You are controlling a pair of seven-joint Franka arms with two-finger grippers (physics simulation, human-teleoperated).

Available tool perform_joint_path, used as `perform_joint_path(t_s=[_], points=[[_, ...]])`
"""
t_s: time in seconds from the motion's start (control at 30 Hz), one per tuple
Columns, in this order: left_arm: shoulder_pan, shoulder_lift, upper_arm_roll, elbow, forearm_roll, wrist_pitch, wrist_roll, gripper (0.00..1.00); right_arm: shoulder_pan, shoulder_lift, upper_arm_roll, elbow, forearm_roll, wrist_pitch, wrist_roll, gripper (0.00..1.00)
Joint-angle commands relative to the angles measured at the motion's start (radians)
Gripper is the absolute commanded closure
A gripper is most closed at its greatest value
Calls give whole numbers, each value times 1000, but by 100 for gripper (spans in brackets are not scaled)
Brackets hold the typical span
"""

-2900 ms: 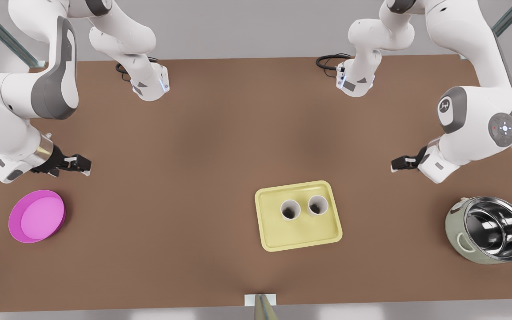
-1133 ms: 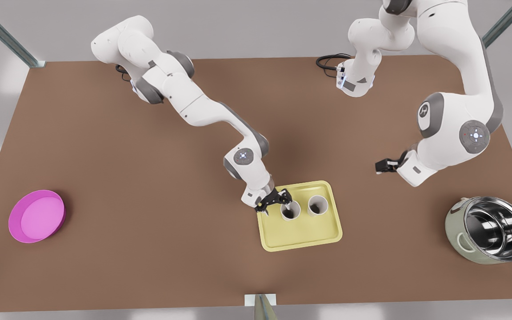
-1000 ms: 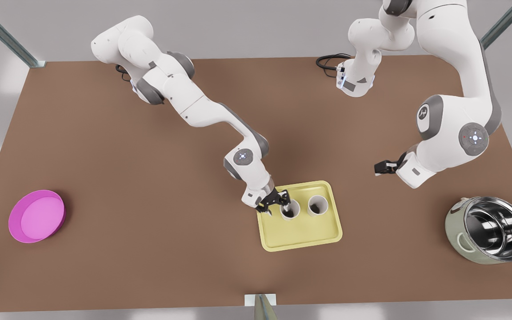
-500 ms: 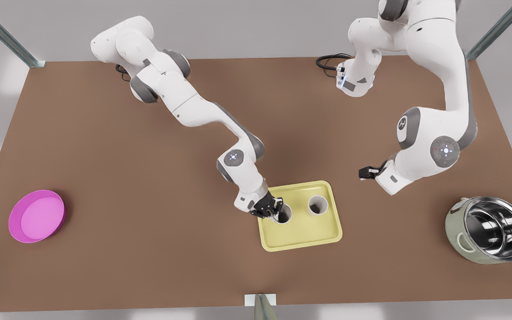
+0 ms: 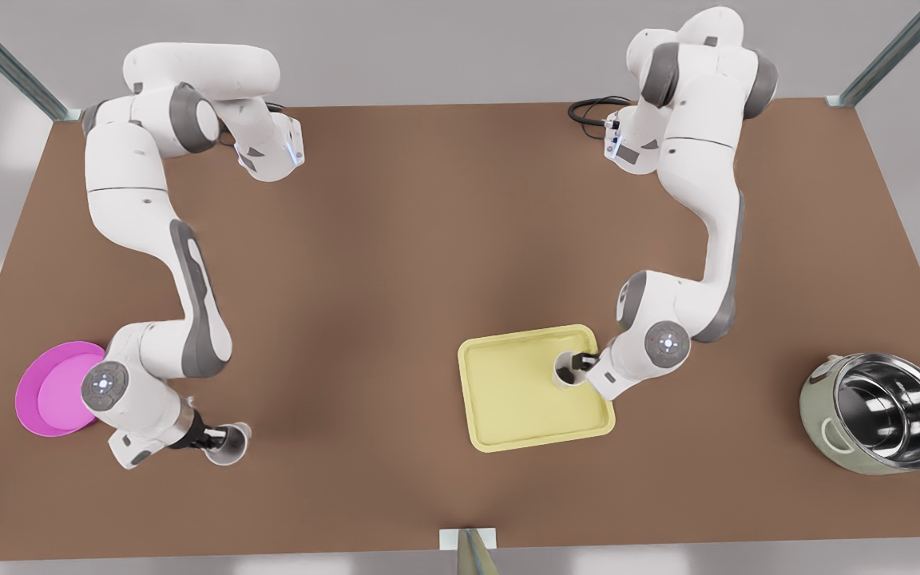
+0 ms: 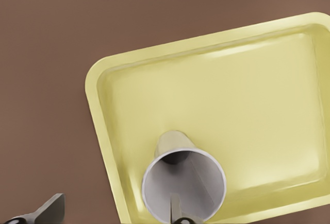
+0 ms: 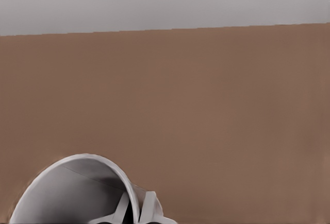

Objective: Use the left arm to pick up the white IKEA cup from the tray and place it on the middle-left position; use the right arm to pick up the white IKEA cup from the tray and place it on the middle-right position

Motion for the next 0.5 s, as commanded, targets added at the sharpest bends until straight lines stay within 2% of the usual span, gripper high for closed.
perform_joint_path(t_s=[0.0, 0.03, 0.13, 0.27, 0.3, 0.37, 0.43, 0.47], points=[[-2, 24, -3, -1, -4, 121, -97, 0, 1, -46, -17, -107, -27, 139, -699, 90], [-3, 25, -4, -21, -4, 123, -97, 0, 5, -83, -25, -216, -26, 276, -688, 90], [-13, 52, -8, -38, -28, 140, -100, 0, 1, -84, -31, -247, -21, 277, -683, 90], [-26, 72, -6, -43, -28, 152, -108, 3, -1, -84, -32, -262, 209, 233, -699, 90], [-28, 71, -6, -35, -30, 152, -109, 21, -18, -84, -28, -261, 253, 192, -703, 90], [-28, 68, -6, -30, -29, 149, -108, 51, -33, -92, -25, -259, 400, 96, -755, 90], [-25, 61, -4, -7, -27, 137, -105, 60, -47, -92, -25, -259, 477, 64, -820, 90], [-25, 58, -3, 9, -24, 108, -105, 73, -48, -92, -25, -259, 491, 56, -848, 89]])
